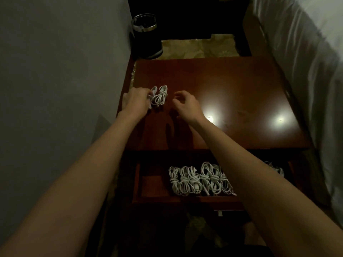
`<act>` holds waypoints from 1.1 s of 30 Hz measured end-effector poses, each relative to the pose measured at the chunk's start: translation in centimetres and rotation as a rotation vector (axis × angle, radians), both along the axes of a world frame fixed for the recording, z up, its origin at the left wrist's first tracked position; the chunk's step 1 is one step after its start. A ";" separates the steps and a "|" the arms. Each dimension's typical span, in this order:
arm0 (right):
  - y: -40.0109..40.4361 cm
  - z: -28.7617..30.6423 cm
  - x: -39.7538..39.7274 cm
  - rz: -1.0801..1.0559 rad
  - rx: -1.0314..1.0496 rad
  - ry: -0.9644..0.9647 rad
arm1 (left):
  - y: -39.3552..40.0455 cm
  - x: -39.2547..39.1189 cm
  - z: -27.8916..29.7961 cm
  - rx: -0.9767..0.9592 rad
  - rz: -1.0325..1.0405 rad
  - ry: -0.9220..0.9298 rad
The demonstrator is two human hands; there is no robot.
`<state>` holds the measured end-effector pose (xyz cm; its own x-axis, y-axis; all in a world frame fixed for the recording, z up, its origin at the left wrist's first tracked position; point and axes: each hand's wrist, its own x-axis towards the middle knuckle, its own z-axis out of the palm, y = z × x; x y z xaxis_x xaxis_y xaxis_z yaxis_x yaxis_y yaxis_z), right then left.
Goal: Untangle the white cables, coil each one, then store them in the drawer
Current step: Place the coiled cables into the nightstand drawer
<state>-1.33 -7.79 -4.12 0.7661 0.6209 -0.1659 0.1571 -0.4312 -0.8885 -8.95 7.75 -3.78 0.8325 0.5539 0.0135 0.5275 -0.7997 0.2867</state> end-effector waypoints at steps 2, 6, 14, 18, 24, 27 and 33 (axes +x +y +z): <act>0.4 -0.4 0.4 0.023 0.001 0.094 | 0.3 0.8 -0.7 0.092 0.028 0.092; 1.6 -1.5 0.8 0.073 0.026 0.157 | 0.5 1.5 -0.4 0.207 0.011 0.129; 0.7 -2.2 1.2 0.063 -0.009 0.109 | -1.2 0.2 -0.4 -0.142 -0.117 0.058; -1.9 -2.2 0.4 0.028 -0.156 -0.059 | -3.3 -1.6 0.2 -0.214 -0.220 0.070; -6.3 -1.6 -2.5 0.030 -0.227 -0.179 | -7.3 -5.3 0.4 -0.278 -0.318 0.036; -7.7 -1.2 -4.4 0.088 -0.277 -0.225 | -8.7 -7.6 0.6 -0.241 -0.346 0.030; -8.8 -0.8 -9.8 0.340 -0.347 -0.345 | -8.8 -13.0 0.3 -0.170 -0.328 0.100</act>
